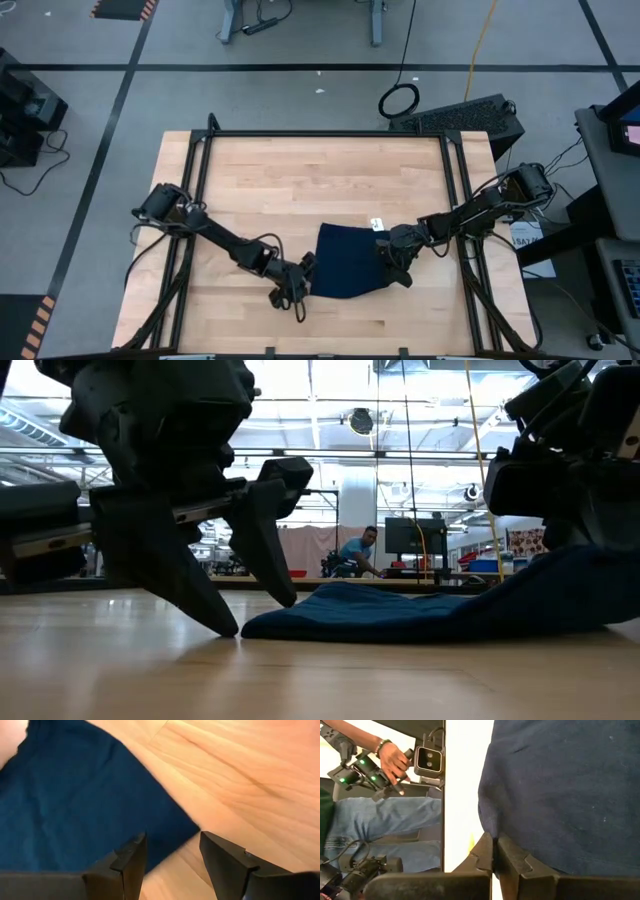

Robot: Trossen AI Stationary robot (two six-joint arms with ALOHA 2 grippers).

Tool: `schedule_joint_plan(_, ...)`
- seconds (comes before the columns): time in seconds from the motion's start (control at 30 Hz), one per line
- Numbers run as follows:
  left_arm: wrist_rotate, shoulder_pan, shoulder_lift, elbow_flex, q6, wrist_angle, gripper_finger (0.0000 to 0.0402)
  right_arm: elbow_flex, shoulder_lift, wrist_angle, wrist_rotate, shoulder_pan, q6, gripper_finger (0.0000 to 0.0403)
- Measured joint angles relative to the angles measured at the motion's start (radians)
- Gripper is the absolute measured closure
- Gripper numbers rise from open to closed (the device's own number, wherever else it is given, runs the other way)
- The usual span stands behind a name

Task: Roll towel into tight, uniform cylinder
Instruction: Roll the blue cloth napkin

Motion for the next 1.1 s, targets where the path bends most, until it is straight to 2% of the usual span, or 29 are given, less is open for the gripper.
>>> schedule_joint_plan(0.23, 0.026, 0.009, 0.026, 0.0, 0.05, 0.039, 0.0223, 0.0, 0.0, 0.001, 0.003, 0.0, -0.003, 0.0402)
schedule_joint_plan(0.37, 0.047, 0.014, 0.035, 0.0, 0.068, 0.052, 0.0273, 0.0, 0.0, 0.002, 0.009, 0.0, -0.006, 0.0403)
schedule_joint_plan(0.53, 0.081, 0.018, 0.052, 0.001, 0.04, 0.079, 0.0362, 0.0, 0.0, 0.017, 0.028, 0.0, -0.006, 0.0403)
schedule_joint_plan(0.6, 0.08, 0.02, 0.054, 0.0, -0.032, 0.092, 0.039, 0.0, 0.0, 0.016, 0.028, 0.0, -0.003, 0.0403)
schedule_joint_plan(0.8, 0.083, 0.037, 0.0, -0.003, -0.37, 0.084, 0.0397, 0.0, 0.0, 0.029, 0.058, 0.009, 0.125, 0.0403)
schedule_joint_plan(1.0, 0.178, 0.058, -0.092, -0.002, -0.725, 0.095, 0.0398, 0.0, 0.0, 0.278, 0.204, 0.073, 0.237, 0.0403)
schedule_joint_plan(1.1, 0.227, 0.072, -0.128, -0.001, -0.874, 0.063, 0.0399, 0.001, 0.0, 0.341, 0.233, 0.094, 0.252, 0.0403)
